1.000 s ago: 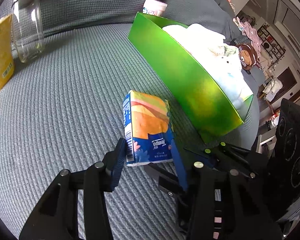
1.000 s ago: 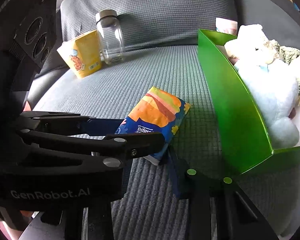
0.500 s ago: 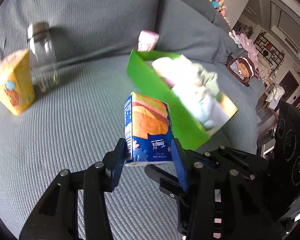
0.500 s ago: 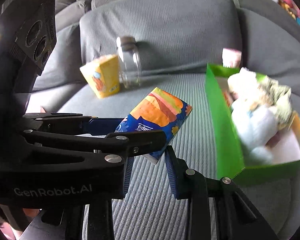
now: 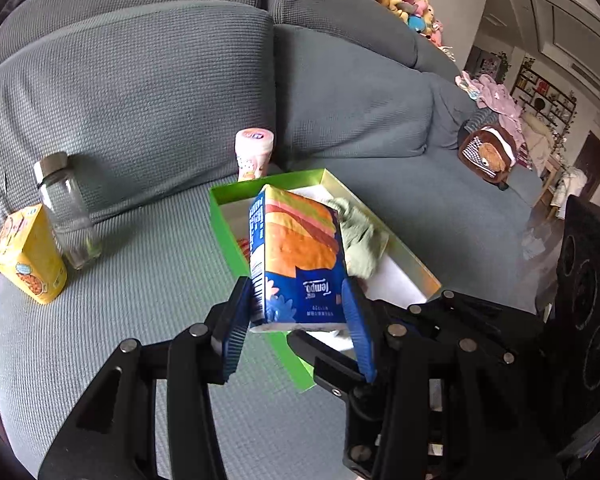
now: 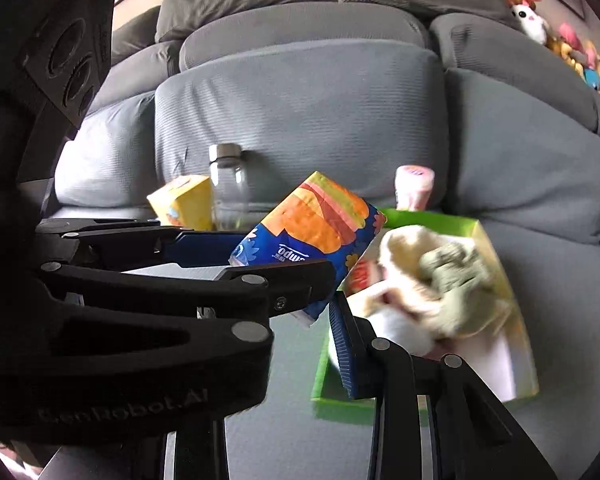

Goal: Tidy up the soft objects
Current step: 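Carry the tissue pack into the green box and open the right gripper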

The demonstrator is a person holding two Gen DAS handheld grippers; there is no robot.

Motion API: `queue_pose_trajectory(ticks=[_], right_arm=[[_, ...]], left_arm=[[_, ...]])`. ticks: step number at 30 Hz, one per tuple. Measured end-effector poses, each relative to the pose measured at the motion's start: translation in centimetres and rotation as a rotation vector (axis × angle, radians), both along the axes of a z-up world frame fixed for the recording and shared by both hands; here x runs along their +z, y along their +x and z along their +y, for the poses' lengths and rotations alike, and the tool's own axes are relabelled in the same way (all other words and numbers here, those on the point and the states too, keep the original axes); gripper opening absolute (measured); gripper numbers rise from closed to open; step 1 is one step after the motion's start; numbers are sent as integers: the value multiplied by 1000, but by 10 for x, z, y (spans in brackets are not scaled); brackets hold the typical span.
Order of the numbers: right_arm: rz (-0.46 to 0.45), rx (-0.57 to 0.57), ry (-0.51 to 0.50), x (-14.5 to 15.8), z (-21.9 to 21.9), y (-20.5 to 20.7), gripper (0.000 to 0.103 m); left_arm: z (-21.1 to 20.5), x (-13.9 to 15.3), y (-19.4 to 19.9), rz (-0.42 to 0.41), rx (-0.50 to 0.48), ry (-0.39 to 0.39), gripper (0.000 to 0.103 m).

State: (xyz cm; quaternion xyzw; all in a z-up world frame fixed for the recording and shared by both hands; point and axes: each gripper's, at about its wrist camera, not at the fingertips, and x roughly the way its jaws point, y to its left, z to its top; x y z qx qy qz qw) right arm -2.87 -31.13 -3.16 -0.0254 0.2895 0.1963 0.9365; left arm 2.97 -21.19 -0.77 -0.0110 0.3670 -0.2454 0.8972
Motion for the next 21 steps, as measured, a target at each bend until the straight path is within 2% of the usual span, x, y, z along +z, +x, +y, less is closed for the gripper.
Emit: queue_pose_trajectory(ticks=[4,11,20,21], right_arm=[[-7,-4,-12,0,-22,7,34],[45,-3,12,-14,-53,27,34],[109,1,45,-31,-66,61,34],[119,5,48,-33,-66,64,34]], left_arm=[[-27,2,7,-5,8,25,44],[-57,-12,26,34,26,32,45],[-73,-28,57,98,91,22,48],[-72,-31,60,111,102,23,51]])
